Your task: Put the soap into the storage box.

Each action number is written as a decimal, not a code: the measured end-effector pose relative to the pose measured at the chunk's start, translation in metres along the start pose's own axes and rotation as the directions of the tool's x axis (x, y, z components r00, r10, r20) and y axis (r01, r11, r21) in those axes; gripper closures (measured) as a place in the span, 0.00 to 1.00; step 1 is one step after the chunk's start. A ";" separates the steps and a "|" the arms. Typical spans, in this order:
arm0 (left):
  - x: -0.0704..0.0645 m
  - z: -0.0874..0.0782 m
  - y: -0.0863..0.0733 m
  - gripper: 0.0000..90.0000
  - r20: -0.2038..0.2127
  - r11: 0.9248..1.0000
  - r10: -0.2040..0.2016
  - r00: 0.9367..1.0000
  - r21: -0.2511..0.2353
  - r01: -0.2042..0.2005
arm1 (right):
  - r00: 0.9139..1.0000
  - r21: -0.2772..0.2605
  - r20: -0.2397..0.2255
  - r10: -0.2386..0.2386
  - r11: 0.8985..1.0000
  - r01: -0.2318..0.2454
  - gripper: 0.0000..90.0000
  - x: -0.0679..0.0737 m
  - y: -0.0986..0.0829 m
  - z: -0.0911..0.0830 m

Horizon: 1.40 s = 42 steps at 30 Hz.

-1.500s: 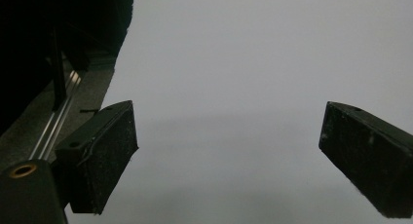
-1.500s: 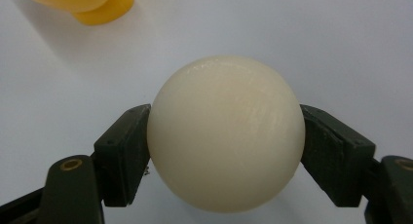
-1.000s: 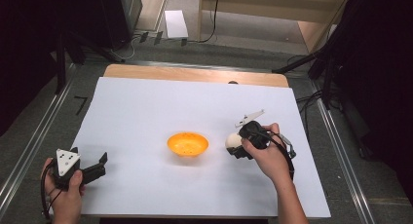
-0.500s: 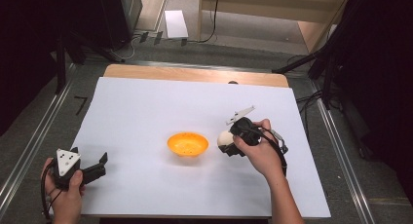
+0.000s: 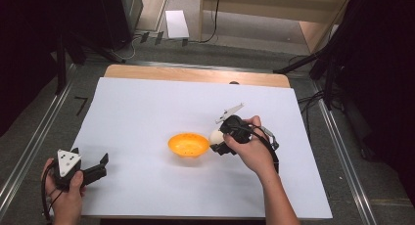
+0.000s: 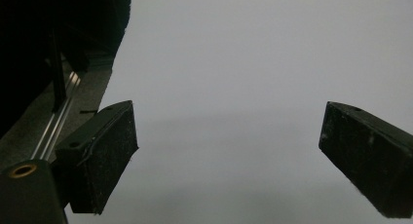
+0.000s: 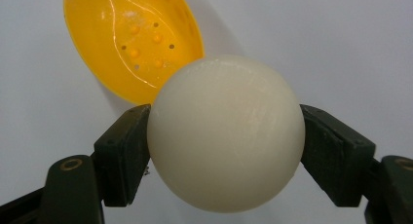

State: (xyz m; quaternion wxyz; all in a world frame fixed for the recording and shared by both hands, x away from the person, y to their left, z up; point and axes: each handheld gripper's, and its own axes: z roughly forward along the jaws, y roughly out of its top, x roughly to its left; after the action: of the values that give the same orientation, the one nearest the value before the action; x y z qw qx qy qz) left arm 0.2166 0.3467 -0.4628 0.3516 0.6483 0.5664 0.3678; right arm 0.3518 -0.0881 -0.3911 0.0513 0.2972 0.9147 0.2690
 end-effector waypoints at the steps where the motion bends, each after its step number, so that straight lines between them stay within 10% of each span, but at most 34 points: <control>1: 0.000 0.000 0.000 0.08 0.000 1.000 0.000 1.000 0.000 0.000 | 1.000 0.000 0.000 0.000 1.000 0.000 0.28 0.000 0.000 0.000; 42: 0.000 0.000 0.000 0.08 0.003 1.000 0.007 1.000 0.002 -0.007 | 0.992 0.017 -0.055 -0.112 0.993 0.113 0.28 0.034 0.046 0.029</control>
State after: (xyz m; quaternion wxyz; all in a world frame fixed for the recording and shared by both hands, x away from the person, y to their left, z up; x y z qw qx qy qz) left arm 0.2168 0.3463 -0.4630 0.3504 0.6513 0.5640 0.3673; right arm 0.3554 -0.0244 -0.3891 0.0387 0.2385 0.9336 0.2646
